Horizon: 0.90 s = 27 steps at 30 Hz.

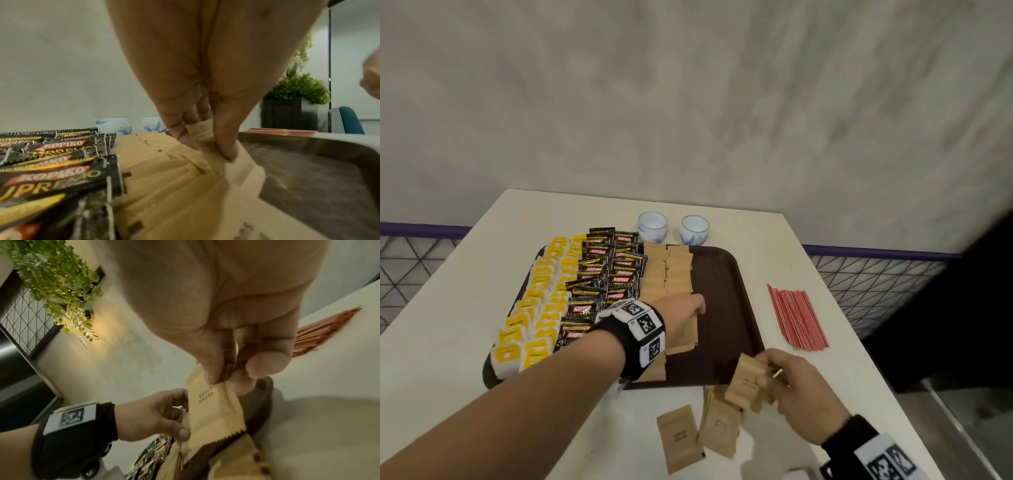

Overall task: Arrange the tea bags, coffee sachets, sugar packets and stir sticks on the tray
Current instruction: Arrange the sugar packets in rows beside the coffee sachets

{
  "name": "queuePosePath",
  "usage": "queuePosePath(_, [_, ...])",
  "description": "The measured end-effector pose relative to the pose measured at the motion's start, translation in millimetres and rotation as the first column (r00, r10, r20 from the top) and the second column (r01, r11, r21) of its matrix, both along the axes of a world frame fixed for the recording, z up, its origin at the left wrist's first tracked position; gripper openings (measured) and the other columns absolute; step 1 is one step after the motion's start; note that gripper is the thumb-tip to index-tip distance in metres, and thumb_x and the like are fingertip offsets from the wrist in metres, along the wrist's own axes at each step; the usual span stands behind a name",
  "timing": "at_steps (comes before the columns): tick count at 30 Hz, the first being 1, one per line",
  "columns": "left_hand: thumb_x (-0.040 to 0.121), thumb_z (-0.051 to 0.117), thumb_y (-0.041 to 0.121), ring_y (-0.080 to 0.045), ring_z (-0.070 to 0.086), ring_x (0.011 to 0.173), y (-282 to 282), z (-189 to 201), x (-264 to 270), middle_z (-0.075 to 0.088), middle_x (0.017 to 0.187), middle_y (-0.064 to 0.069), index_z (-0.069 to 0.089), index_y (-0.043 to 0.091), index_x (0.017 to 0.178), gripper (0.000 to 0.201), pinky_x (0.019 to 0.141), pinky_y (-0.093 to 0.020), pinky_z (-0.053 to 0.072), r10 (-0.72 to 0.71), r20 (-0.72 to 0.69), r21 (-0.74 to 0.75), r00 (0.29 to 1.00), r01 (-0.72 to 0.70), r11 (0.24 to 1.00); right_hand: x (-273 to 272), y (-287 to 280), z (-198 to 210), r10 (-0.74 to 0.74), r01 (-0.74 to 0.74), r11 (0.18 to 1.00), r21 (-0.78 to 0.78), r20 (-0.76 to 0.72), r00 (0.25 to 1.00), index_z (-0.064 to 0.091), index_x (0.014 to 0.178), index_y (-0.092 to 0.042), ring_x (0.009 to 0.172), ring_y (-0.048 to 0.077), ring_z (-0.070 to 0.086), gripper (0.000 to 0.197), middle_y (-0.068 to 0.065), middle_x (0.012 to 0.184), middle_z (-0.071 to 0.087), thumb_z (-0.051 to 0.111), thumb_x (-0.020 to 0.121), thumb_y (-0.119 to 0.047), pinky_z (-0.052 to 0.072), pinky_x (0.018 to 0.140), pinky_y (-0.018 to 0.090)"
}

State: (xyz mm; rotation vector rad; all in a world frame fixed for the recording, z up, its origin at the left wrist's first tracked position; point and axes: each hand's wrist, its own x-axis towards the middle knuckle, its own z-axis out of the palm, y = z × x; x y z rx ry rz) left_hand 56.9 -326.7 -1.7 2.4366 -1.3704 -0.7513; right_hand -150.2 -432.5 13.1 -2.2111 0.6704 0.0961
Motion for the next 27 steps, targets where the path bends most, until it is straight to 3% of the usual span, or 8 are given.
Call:
queuePosePath(5, [0.078,0.064,-0.003,-0.022,0.051,0.109,-2,-3,8,0.047,0.127,-0.006,0.044,0.014,0.126,0.055,0.092,-0.03,0.044,-0.087,0.157,-0.056,0.984,0.096,0.994,44,2,-1,0.012,-0.011,1.0,-0.021,0.046,0.999,0.054,0.086,-0.024,0.066,0.002,0.057,0.02,-0.006,0.08,0.061,0.06,0.089,-0.005,0.043,0.056,0.013])
queuePosePath(9, [0.072,0.071,-0.004,-0.022,0.051,0.108,-8,-9,12,0.043,0.126,-0.004,0.045,0.016,0.124,0.061,0.091,-0.032,0.046,-0.115,0.202,-0.05,0.973,0.128,0.991,78,4,-10,0.032,-0.032,0.996,-0.087,-0.009,0.999,0.054,0.081,-0.026,0.067,0.008,0.055,0.021,-0.007,0.075,0.059,0.065,0.085,-0.008,0.046,0.065,0.022])
queuePosePath(11, [0.069,0.077,0.0,-0.022,0.05,0.109,-9,-12,13,0.041,0.127,-0.003,0.046,0.016,0.123,0.064,0.091,-0.032,0.047,-0.107,0.197,-0.054,0.975,0.12,0.991,90,3,-14,0.023,-0.027,0.994,-0.104,-0.041,0.999,0.056,0.083,-0.023,0.066,0.006,0.054,0.017,-0.009,0.074,0.058,0.065,0.086,-0.01,0.045,0.063,0.02])
queuePosePath(14, [0.065,0.082,0.014,-0.018,0.044,0.112,-5,-13,17,0.039,0.126,0.001,0.047,0.019,0.124,0.069,0.094,-0.032,0.045,-0.057,0.239,-0.107,0.969,0.084,0.991,104,1,-23,0.01,-0.021,0.988,-0.15,-0.074,0.997,0.057,0.084,-0.022,0.065,0.007,0.055,0.014,-0.009,0.074,0.057,0.065,0.086,-0.01,0.045,0.06,0.019])
queuePosePath(18, [0.073,0.075,0.023,-0.014,0.032,0.124,9,4,21,0.04,0.13,0.01,0.046,0.034,0.124,0.059,0.104,-0.037,0.027,0.129,0.383,-0.246,0.915,-0.034,0.969,118,2,-34,-0.007,-0.012,0.989,-0.15,-0.124,0.992,0.052,0.077,-0.027,0.059,0.009,0.052,0.024,-0.007,0.074,0.054,0.064,0.086,-0.008,0.047,0.062,0.024])
queuePosePath(23, [0.08,0.067,0.038,-0.013,0.031,0.126,44,37,4,0.039,0.131,0.012,0.042,0.035,0.127,0.053,0.106,-0.038,0.023,0.198,0.328,-0.243,0.924,-0.12,0.963,134,7,-34,0.002,-0.021,0.984,-0.179,-0.106,0.994,0.057,0.083,-0.023,0.084,0.023,0.066,0.019,0.001,0.092,0.064,0.067,0.082,-0.007,0.057,0.079,0.035])
queuePosePath(27, [0.084,0.059,0.048,-0.013,0.039,0.117,82,32,-47,0.042,0.125,0.009,0.044,0.029,0.126,0.049,0.105,-0.037,0.031,0.05,0.2,-0.035,0.979,-0.044,0.998,138,11,-30,0.016,-0.041,0.974,-0.224,-0.114,0.993,0.05,0.083,-0.023,0.091,0.021,0.063,0.023,0.003,0.098,0.063,0.069,0.082,-0.009,0.054,0.081,0.033])
